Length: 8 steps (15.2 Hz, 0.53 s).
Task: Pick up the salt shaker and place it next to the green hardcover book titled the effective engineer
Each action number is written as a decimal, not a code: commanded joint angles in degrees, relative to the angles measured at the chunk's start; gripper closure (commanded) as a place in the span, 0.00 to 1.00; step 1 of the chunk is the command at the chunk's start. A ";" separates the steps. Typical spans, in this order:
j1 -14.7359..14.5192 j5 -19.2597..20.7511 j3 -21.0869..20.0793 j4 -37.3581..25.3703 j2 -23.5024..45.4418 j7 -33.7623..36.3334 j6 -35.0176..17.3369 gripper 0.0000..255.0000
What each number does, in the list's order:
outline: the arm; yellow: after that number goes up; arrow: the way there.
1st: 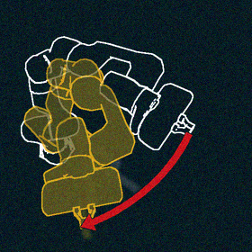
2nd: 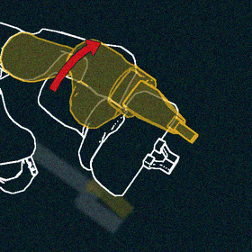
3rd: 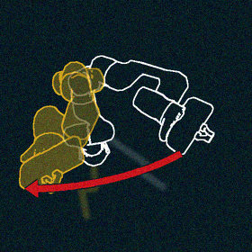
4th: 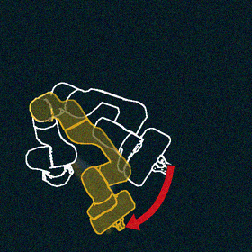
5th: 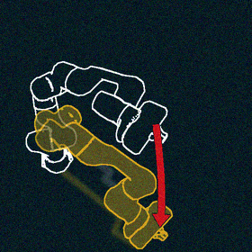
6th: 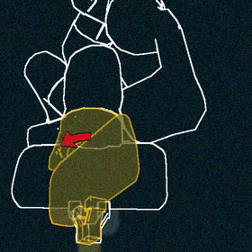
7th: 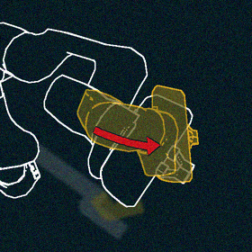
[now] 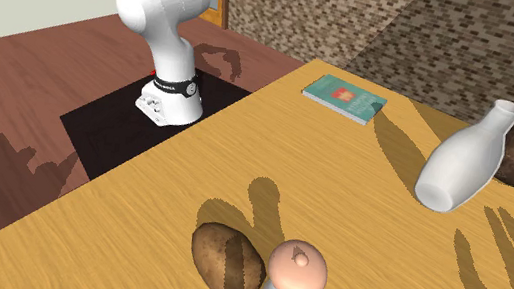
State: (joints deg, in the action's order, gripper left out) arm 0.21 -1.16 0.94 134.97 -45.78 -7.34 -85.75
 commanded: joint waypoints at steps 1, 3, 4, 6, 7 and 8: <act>0.00 0.00 0.00 0.00 0.00 0.00 0.00 0.00; 0.49 1.57 2.15 0.18 2.02 -2.80 -2.49 0.00; 0.72 2.30 3.22 0.15 3.15 -4.19 -3.74 0.00; 1.14 3.60 5.34 -0.14 5.61 -6.92 -6.26 0.00; 1.30 4.19 6.41 -0.41 6.95 -8.26 -7.51 0.00; 1.47 4.70 7.44 -0.75 8.35 -9.61 -8.75 0.00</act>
State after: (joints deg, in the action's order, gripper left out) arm 1.50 2.93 7.31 134.62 -38.81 -15.48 -93.28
